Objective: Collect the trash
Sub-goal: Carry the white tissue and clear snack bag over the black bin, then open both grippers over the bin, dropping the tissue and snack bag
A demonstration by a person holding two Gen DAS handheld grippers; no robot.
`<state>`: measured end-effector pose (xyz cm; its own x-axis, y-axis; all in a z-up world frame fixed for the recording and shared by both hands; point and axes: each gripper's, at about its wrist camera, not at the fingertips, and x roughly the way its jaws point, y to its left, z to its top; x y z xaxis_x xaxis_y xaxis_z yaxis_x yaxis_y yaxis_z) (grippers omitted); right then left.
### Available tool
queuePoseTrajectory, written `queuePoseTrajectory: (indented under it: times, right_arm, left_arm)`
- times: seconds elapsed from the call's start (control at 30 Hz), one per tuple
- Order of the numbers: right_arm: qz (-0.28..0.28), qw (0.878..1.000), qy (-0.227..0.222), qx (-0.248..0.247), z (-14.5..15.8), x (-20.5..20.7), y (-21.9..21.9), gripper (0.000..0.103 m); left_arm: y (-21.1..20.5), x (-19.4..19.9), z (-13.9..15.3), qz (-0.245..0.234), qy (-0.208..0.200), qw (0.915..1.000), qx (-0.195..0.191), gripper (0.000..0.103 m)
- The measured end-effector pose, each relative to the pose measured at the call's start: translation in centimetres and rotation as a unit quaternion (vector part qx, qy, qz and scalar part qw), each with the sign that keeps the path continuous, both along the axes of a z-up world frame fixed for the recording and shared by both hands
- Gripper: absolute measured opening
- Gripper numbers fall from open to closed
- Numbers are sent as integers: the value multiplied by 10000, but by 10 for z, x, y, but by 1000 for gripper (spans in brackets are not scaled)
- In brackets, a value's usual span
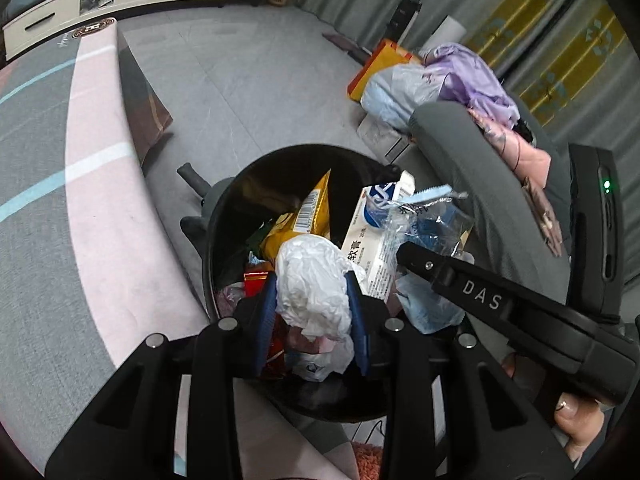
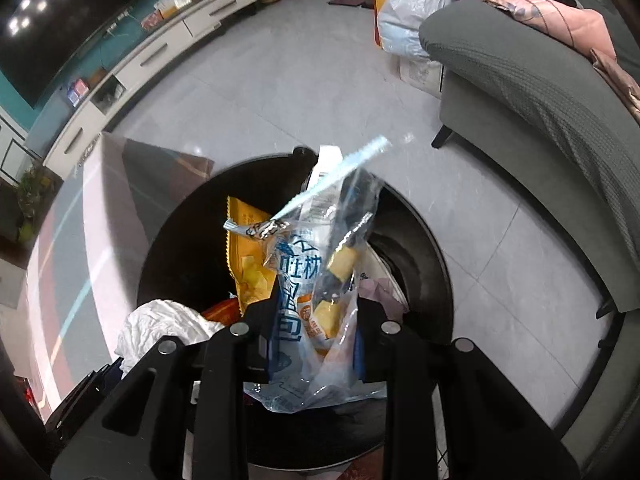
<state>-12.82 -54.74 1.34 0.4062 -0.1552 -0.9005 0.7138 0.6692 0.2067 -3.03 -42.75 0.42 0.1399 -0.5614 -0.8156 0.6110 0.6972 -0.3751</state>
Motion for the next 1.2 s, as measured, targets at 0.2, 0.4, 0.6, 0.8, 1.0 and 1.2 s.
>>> queuePoseTrajectory:
  times: [0.2,0.4,0.6,0.8,1.0,1.2]
  right_arm:
    - [25,9999,130,72,-6,8,-2,33]
    - [-13,9997,225,99,-10,11,-2,36]
    - [-28,9991,415,74,-16,15,-2,38]
    - [-84,9992,376,82,-14,12,-2,44]
    - [-117,9997,183,87,-8,8,-2,64]
    - [-186,9998,17,-3,1,2,-2,69]
  left_arm:
    - [-7,-3,-6,-116,5,9999,78,33]
    - [-15,1,-13,-115,38,9997,191,33]
    - [-19,1,-14,-123,46,9996,250,33]
    - [-22,2,-16,-136,57,9996,256,35]
    - [-18,0,-13,-137,11,9998,174,45]
    - [-12,-1,-4,-79,-34,10000,2,63]
